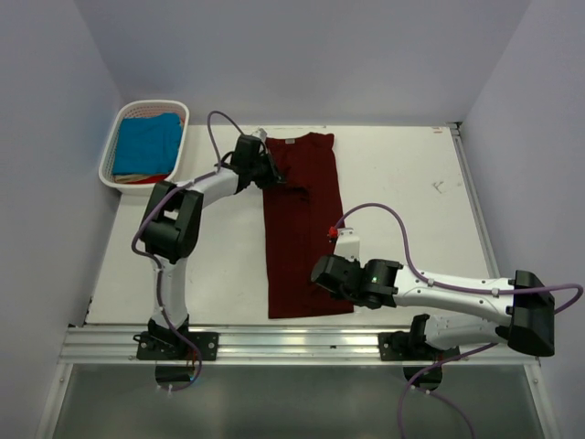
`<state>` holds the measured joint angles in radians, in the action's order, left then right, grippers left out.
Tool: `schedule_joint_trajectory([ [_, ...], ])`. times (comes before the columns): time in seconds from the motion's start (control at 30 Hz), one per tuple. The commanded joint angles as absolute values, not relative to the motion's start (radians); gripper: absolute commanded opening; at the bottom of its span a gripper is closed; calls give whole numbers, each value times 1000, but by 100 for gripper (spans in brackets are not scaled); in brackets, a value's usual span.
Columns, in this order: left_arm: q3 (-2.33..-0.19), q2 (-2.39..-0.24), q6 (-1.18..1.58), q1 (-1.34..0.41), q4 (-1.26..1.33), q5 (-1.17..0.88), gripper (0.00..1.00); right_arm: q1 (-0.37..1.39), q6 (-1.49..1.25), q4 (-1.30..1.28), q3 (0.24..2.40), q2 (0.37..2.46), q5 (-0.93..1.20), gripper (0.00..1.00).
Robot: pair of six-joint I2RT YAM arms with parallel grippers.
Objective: Fold and stack the t-shirts
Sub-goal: Rotate the tshirt 90 degrees
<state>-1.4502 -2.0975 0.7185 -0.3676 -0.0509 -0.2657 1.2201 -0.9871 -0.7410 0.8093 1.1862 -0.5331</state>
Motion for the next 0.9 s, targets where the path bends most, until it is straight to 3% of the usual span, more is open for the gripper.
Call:
schedule_joint_trajectory([
  [0.0,-1439,-2008,696,-370,-106,-172,0,1223,-1014,-747,810,1164,-586,6],
  [0.47,-1477,-1950,666,-371,-176,-115,0,1223,-1017,-755,804,1150,-597,6],
  [0.53,-1488,-1962,661,-371,-211,-107,12,1223,-1012,-753,808,1152,-600,7],
  [0.57,-1486,-1980,660,-371,-219,-106,35,1223,-1011,-753,810,1152,-600,7],
  [0.63,-1480,-1999,670,-370,-232,-104,53,1223,-1009,-755,815,1155,-600,9],
  [0.67,-1476,-2011,676,-370,-227,-104,67,1223,-1008,-755,815,1158,-600,10],
  [0.73,-1434,-2003,680,-368,-140,-107,81,1223,-1009,-755,813,1158,-597,11],
  [0.87,-1442,-2025,669,-353,-55,-94,81,1223,-1017,-765,807,1151,-595,11],
])
